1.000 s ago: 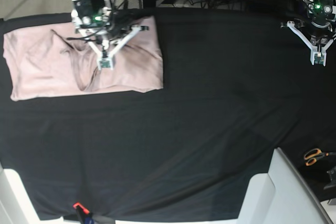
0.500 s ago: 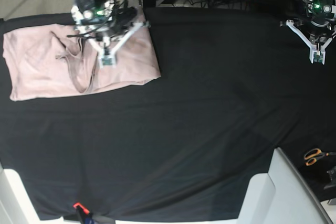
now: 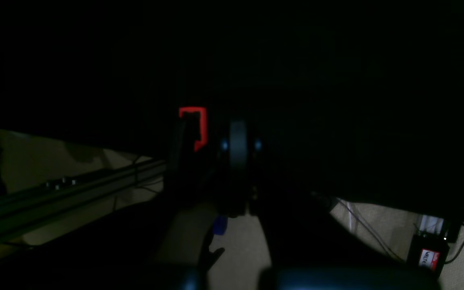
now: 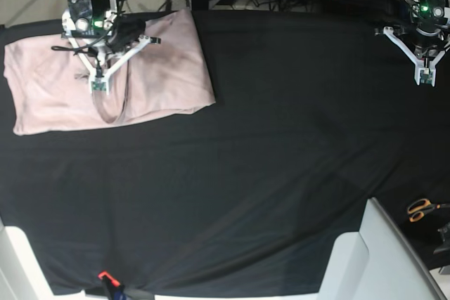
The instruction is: Fold the T-shirt properly
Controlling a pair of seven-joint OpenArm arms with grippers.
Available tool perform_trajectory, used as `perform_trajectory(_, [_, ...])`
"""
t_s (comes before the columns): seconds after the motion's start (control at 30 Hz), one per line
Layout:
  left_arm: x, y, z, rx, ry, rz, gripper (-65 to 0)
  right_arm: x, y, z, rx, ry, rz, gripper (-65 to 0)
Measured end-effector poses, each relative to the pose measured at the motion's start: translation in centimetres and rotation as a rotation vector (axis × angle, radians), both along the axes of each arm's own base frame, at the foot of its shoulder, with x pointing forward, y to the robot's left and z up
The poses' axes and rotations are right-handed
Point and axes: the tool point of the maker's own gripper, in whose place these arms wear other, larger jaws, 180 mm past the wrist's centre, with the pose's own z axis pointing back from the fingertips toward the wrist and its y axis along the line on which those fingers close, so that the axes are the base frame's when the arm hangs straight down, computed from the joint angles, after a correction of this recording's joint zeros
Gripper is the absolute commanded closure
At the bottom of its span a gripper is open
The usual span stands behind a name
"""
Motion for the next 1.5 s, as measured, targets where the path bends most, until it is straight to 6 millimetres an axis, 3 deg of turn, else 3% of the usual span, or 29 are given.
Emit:
perform_trajectory(0.33, [0.6,-0.1,0.2,-0.001,-0.015,0.001,0.0,-0.7,0.5,0.6,0.011,-0.005,0.004,-5.0])
perform_trajectory(0.5, [0.7,-0.1,0.2,-0.002,-0.019,0.002,0.0,-1.6,3.5,1.0,0.066,-0.002,0.068,-5.0])
perform_trajectory(0.7, [0.7,0.0,0.2,0.002,-0.017,0.001,0.0,-2.7,2.5,-0.7,0.033,0.054,0.067,-5.0])
perform_trajectory(0.83, [0.7,0.0,0.2,0.001,-0.017,0.001,0.0,-1.4,2.4,-0.3,0.04,0.02,0.056,-5.0])
perform_trajectory(0.97, [0.7,0.0,0.3,0.002,-0.017,0.0,0.0,-1.3,-0.3,-0.3,-0.004,0.025,-0.001,-5.0])
perform_trajectory(1.17, [0.7,0.0,0.3,0.003,-0.016,0.0,0.0,0.6,-3.4,0.5,-0.074,-0.017,0.006,-5.0])
perform_trajectory(1.3, [0.7,0.0,0.3,0.002,-0.017,0.001,0.0,0.9,-5.1,-0.5,-0.084,0.012,-0.035,-5.0])
perform_trajectory(1.4, [0.7,-0.1,0.2,-0.001,-0.018,0.001,0.0,2.3,-7.1,-0.7,-0.105,-0.001,-0.088,-5.0])
perform_trajectory(1.5, [0.8,-1.6,-0.6,-0.021,0.004,-0.041,0.0,4.2,-10.4,0.7,-0.18,-0.093,-0.105,-5.0])
